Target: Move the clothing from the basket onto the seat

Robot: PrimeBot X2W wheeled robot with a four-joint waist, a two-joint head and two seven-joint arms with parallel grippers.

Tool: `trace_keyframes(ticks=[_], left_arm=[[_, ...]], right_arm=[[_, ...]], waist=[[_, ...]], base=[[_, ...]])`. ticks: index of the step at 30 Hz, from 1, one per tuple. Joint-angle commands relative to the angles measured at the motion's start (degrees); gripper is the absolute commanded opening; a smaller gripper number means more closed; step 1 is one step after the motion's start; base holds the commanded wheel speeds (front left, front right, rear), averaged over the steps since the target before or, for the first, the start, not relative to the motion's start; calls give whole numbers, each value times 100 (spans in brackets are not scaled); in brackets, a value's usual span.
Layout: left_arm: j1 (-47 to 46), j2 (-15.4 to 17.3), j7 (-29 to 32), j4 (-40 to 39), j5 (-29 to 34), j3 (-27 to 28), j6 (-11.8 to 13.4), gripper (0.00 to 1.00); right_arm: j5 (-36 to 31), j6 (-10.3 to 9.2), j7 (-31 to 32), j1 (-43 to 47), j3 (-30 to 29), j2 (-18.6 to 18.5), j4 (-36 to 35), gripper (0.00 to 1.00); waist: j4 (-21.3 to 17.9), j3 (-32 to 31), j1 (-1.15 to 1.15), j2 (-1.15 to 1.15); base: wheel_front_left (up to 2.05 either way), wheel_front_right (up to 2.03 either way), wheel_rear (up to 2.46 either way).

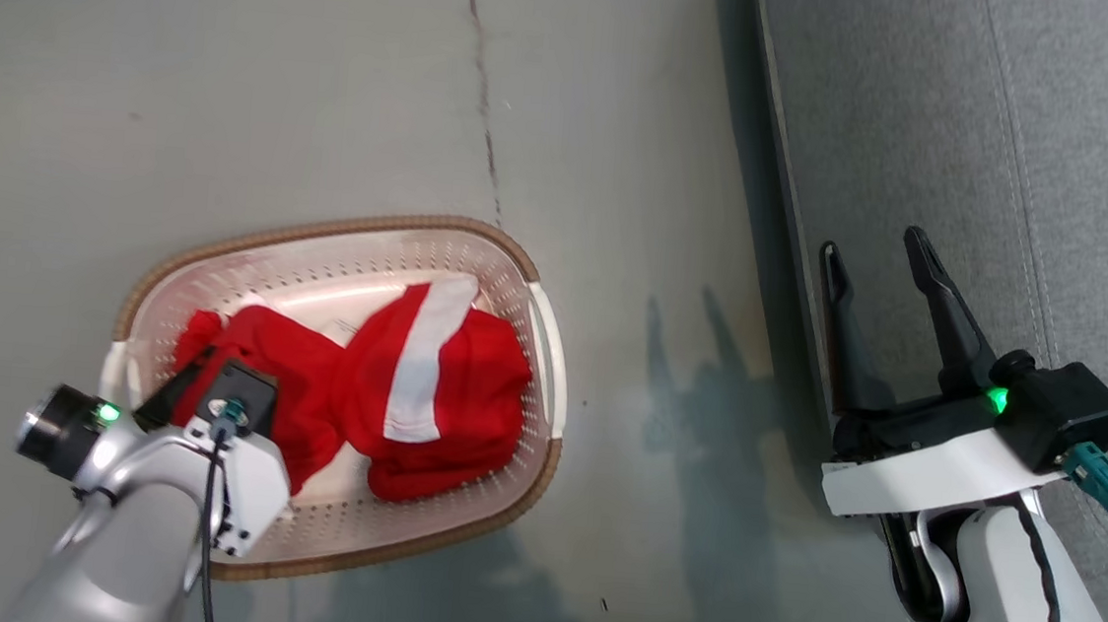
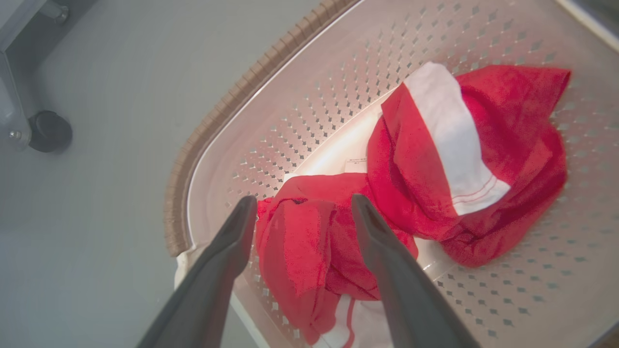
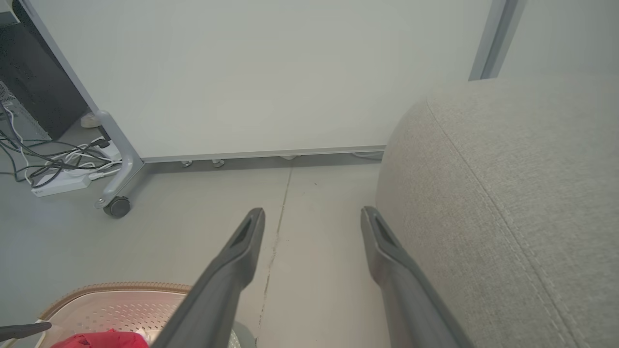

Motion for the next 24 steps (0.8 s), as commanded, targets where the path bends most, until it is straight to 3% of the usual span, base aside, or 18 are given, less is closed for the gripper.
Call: trace_keyframes(ticks=[1, 12, 19, 24], left_arm=[[-267, 101, 65, 199, 53, -18, 45, 100], [-1256, 369, 498, 969, 441, -461, 38, 100], [-1684, 460, 1377, 1080, 898, -980, 0, 100], [-1918, 475, 2067, 1103, 1101, -1267, -259, 100]], right_arm=[[83, 11, -36, -101, 31, -18, -61, 100], [536, 11, -36, -272, 225, -18, -320, 100], [798, 11, -35, -317, 238, -18, -773, 100], [759, 11, -35, -361, 297, -18, -925, 100]], waist=[[-344, 507, 0, 0], [-570, 1091, 0, 0], [-514, 1362, 0, 0], [-470, 1585, 0, 0]], base=[[0, 0, 0], [0, 0, 0], [0, 0, 0], [0, 0, 0]])
